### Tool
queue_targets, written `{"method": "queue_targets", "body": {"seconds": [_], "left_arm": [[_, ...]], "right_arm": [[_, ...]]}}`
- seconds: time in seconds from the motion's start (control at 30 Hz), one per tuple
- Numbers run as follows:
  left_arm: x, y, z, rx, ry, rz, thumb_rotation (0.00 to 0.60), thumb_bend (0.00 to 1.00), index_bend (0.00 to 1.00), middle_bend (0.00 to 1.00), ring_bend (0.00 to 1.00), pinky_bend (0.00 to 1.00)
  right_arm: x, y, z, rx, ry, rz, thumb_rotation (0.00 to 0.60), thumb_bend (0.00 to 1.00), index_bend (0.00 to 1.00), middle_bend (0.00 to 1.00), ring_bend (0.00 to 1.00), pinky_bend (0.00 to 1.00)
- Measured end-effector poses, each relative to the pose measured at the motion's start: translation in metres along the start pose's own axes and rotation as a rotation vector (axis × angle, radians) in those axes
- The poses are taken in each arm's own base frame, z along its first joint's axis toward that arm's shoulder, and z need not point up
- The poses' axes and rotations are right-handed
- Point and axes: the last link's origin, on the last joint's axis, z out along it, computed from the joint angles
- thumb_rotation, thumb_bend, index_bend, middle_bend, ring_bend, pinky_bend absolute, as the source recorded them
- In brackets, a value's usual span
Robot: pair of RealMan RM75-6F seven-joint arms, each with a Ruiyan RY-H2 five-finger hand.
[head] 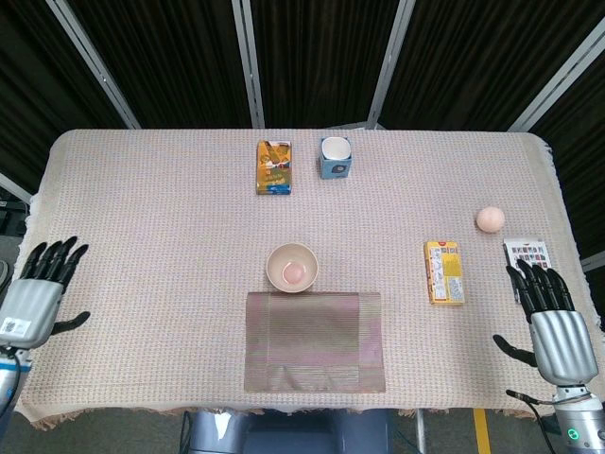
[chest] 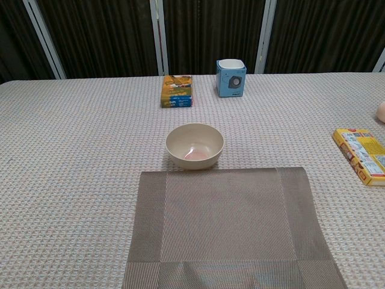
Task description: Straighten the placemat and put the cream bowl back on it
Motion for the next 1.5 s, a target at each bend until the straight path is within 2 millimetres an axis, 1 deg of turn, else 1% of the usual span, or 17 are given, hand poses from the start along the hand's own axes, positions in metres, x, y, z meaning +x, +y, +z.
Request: {"method": "queue_targets", "body": {"seconds": [0.07, 0.17, 0.2, 0.3, 0.4, 0.5, 0.6, 0.7, 0.9, 1.07, 1.33, 1.43, 1.5], "left_arm": [[-0.005, 0.01, 0.02, -0.056, -0.012, 0.018, 0.6, 0.04, 0.17, 0.0, 0.0, 0.0], [-0.012, 0.031, 0.058, -0.156, -0.032, 0.048, 0.6, 0.11, 0.22, 0.0, 0.0, 0.0], [-0.015, 0.041, 0.073, -0.196, -0.033, 0.057, 0.6, 0.13, 0.23, 0.0, 0.0, 0.0], [-0.022, 0.069, 0.106, -0.281, -0.025, 0.066, 0.6, 0.17, 0.27, 0.0, 0.0, 0.0], [-0.028, 0.098, 0.129, -0.359, -0.016, 0.064, 0.6, 0.21, 0.3, 0.0, 0.0, 0.0], [-0.035, 0.125, 0.144, -0.43, -0.014, 0.065, 0.6, 0.24, 0.31, 0.0, 0.0, 0.0], [-0.043, 0.147, 0.152, -0.49, -0.013, 0.077, 0.6, 0.24, 0.32, 0.0, 0.0, 0.0], [-0.051, 0.165, 0.157, -0.535, -0.017, 0.085, 0.6, 0.25, 0.32, 0.0, 0.0, 0.0], [-0.067, 0.192, 0.159, -0.598, -0.039, 0.11, 0.6, 0.26, 0.32, 0.0, 0.0, 0.0], [-0.079, 0.205, 0.158, -0.625, -0.058, 0.139, 0.6, 0.29, 0.33, 0.0, 0.0, 0.0], [-0.093, 0.223, 0.159, -0.64, -0.061, 0.138, 0.6, 0.34, 0.39, 0.0, 0.0, 0.0], [-0.098, 0.23, 0.161, -0.641, -0.053, 0.135, 0.6, 0.38, 0.44, 0.0, 0.0, 0.0], [-0.102, 0.235, 0.162, -0.642, -0.052, 0.137, 0.6, 0.44, 0.52, 0.0, 0.0, 0.0]], "right_arm": [[-0.002, 0.003, 0.002, -0.017, -0.006, -0.006, 0.6, 0.0, 0.0, 0.0, 0.0, 0.0], [-0.004, 0.009, 0.005, -0.047, -0.012, -0.013, 0.6, 0.0, 0.0, 0.0, 0.0, 0.0], [-0.004, 0.01, 0.006, -0.055, -0.012, -0.015, 0.6, 0.0, 0.0, 0.0, 0.0, 0.0], [-0.004, 0.015, 0.009, -0.073, -0.011, -0.021, 0.6, 0.0, 0.0, 0.0, 0.0, 0.0], [-0.004, 0.018, 0.011, -0.089, -0.011, -0.023, 0.6, 0.0, 0.0, 0.0, 0.0, 0.0], [-0.004, 0.022, 0.012, -0.106, -0.014, -0.023, 0.6, 0.0, 0.0, 0.0, 0.0, 0.0], [-0.004, 0.025, 0.014, -0.12, -0.017, -0.022, 0.6, 0.0, 0.0, 0.0, 0.0, 0.0], [-0.004, 0.028, 0.016, -0.129, -0.018, -0.018, 0.6, 0.0, 0.0, 0.0, 0.0, 0.0], [-0.002, 0.031, 0.017, -0.142, -0.017, -0.011, 0.6, 0.0, 0.0, 0.0, 0.0, 0.0], [0.0, 0.033, 0.018, -0.149, -0.015, -0.003, 0.6, 0.0, 0.0, 0.0, 0.0, 0.0], [0.003, 0.035, 0.018, -0.153, -0.008, 0.01, 0.6, 0.0, 0.0, 0.0, 0.0, 0.0], [0.005, 0.036, 0.018, -0.154, -0.006, 0.015, 0.6, 0.0, 0.0, 0.0, 0.0, 0.0], [0.006, 0.036, 0.018, -0.155, -0.005, 0.017, 0.6, 0.0, 0.0, 0.0, 0.0, 0.0]]}}
